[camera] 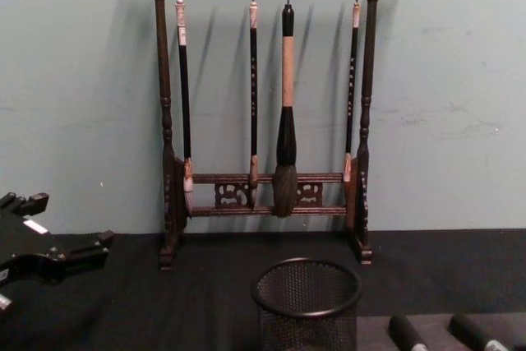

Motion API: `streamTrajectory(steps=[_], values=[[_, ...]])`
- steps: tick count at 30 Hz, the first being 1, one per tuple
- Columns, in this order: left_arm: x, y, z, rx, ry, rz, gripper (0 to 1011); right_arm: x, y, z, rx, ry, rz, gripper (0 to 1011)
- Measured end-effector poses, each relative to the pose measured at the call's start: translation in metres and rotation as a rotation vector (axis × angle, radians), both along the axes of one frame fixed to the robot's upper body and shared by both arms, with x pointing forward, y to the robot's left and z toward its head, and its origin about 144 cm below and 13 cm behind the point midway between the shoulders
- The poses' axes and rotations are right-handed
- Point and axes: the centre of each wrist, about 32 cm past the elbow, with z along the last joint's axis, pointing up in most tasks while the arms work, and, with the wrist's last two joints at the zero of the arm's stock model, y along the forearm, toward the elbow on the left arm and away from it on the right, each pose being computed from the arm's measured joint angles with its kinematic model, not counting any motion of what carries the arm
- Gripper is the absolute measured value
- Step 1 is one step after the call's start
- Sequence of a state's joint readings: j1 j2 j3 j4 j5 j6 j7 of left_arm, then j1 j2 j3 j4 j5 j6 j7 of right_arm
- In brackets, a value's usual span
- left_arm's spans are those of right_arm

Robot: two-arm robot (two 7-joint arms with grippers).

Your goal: Pick up the water-based marker from the table and place it into the pen holder.

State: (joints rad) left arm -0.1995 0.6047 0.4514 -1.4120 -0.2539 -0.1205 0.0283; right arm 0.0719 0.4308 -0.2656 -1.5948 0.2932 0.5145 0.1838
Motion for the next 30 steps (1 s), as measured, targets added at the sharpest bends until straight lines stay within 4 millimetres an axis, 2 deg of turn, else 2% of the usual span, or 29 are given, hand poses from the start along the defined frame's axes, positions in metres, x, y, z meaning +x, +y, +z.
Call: streamTrajectory(steps=[9, 13, 19, 25, 30], values=[[0.000, 0.000, 0.000, 0.000, 0.000, 0.000, 1009, 0.000, -0.005, 0.001, 0.068, -0.104, 0.022, 197], [0.000, 0.000, 0.000, 0.000, 0.000, 0.000, 1009, 0.000, -0.009, 0.003, 0.128, -0.254, 0.053, 197], [0.000, 0.000, 0.000, 0.000, 0.000, 0.000, 1009, 0.003, -0.012, 0.005, 0.178, -0.381, 0.081, 197], [0.000, 0.000, 0.000, 0.000, 0.000, 0.000, 1009, 0.011, -0.016, 0.006, 0.245, -0.517, 0.158, 197], [0.000, 0.000, 0.000, 0.000, 0.000, 0.000, 1009, 0.019, -0.017, 0.007, 0.278, -0.560, 0.213, 197]])
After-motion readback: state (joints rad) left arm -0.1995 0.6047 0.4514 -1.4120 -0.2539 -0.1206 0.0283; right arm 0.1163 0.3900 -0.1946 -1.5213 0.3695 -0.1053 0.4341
